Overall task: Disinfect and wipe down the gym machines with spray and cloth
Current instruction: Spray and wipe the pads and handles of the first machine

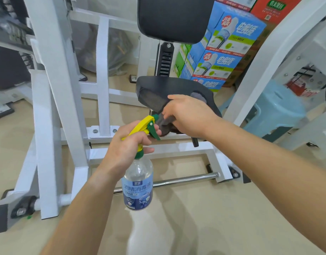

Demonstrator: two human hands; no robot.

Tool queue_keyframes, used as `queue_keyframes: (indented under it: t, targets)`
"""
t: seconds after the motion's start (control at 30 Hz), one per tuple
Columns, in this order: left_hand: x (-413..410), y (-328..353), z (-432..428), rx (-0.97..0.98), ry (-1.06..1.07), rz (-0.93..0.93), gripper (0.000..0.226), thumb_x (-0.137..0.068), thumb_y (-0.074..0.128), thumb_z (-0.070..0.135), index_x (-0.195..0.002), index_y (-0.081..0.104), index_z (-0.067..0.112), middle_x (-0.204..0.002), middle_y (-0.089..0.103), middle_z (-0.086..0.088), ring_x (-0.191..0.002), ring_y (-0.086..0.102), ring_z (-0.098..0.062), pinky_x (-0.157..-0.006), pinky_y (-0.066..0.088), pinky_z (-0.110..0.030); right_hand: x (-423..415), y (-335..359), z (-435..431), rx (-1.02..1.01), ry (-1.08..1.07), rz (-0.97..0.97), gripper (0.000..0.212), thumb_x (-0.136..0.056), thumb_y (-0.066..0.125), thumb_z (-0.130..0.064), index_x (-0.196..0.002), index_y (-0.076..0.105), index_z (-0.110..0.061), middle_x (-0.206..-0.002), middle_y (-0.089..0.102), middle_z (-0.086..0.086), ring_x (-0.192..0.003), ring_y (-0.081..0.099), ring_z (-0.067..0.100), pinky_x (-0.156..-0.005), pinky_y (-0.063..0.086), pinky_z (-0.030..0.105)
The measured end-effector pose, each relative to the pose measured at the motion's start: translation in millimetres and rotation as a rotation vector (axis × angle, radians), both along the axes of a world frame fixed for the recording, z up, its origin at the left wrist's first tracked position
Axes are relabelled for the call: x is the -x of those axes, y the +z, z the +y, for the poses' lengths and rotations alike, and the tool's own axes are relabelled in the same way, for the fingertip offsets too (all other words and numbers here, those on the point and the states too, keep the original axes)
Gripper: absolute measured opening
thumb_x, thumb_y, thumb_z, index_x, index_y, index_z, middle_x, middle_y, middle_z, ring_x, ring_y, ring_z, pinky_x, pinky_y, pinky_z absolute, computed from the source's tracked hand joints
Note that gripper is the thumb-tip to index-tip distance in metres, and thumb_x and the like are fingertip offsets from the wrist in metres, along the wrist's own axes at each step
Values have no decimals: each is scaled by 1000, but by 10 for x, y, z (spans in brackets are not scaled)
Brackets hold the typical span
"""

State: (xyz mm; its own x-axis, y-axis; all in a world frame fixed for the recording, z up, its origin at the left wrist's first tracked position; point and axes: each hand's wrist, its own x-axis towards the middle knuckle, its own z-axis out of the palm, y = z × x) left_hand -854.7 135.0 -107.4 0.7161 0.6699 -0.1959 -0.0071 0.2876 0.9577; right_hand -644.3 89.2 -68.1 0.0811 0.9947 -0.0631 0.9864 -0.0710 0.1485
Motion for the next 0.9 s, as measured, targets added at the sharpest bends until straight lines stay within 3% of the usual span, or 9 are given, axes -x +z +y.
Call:
queue_keyframes:
  t: [0.13,0.27,0.43,0.57,0.63,0.67,0.73,0.8,0.9]
  targets:
    - [-24,126,-99,13,-85,4,41,-73,50,-2,-103,75,10,-101,78,-9,-105,75,-24,-78,56,-36,-12,-68,-713,-364,154,72,28,-84,49,-16,-89,76,-20,-103,72,-4,-121,59,26,-105,41,43]
    - [-89,186,-232,20,-130,4,48,-61,52,5,-102,76,12,-103,78,-8,-108,74,-26,-74,56,-34,-56,-379,-1142,-617,141,82,31,-91,51,0,-107,75,-11,-130,67,3,-134,51,34,-108,42,54]
    - [-251,214,-449,-27,-145,55,53,-60,51,6,-107,73,3,-106,79,-11,-107,75,-22,-81,57,-39,-128,-714,-1361,-803,-61,258,45,-95,41,2,-134,61,-7,-151,46,12,-143,39,37,-111,43,43]
    - [-373,257,-600,-68,-122,81,51,-60,51,7,-106,73,7,-108,78,-12,-107,74,-22,-82,56,-38,-62,-674,-1118,-975,-330,633,43,-100,41,-15,-141,54,-8,-150,47,5,-141,43,22,-116,35,32]
    - [-423,282,-692,-90,-118,87,50,-61,50,7,-106,73,8,-107,77,-11,-108,74,-22,-83,55,-39,-83,-478,-942,-1063,-534,890,39,-100,40,-30,-125,63,-11,-126,66,1,-119,57,14,-101,45,32]
    - [-436,295,-721,-93,-111,87,50,-61,50,6,-106,73,8,-106,77,-11,-108,74,-23,-84,55,-40,-136,-380,-856,-1070,-616,994,38,-99,40,-35,-116,65,-13,-116,69,1,-112,60,14,-95,47,34]
    - [-445,323,-778,-97,-85,99,51,-62,51,6,-107,73,8,-107,77,-12,-109,74,-24,-85,55,-42,-240,-292,-759,-1029,-686,1118,36,-101,42,-33,-120,66,-13,-125,67,9,-122,57,21,-102,44,31]
    - [-428,368,-820,-94,-68,113,51,-61,51,6,-107,74,9,-108,77,-14,-109,74,-25,-83,56,-41,-169,-323,-784,-1026,-575,1001,33,-104,45,-18,-126,64,-3,-137,60,13,-137,46,27,-106,34,22]
    - [-394,448,-838,-59,-14,118,47,-63,52,4,-103,76,9,-105,78,-13,-108,74,-28,-77,56,-37,3,-578,-922,-1033,-201,560,36,-95,45,-10,-123,65,-1,-131,64,12,-138,45,33,-114,35,43]
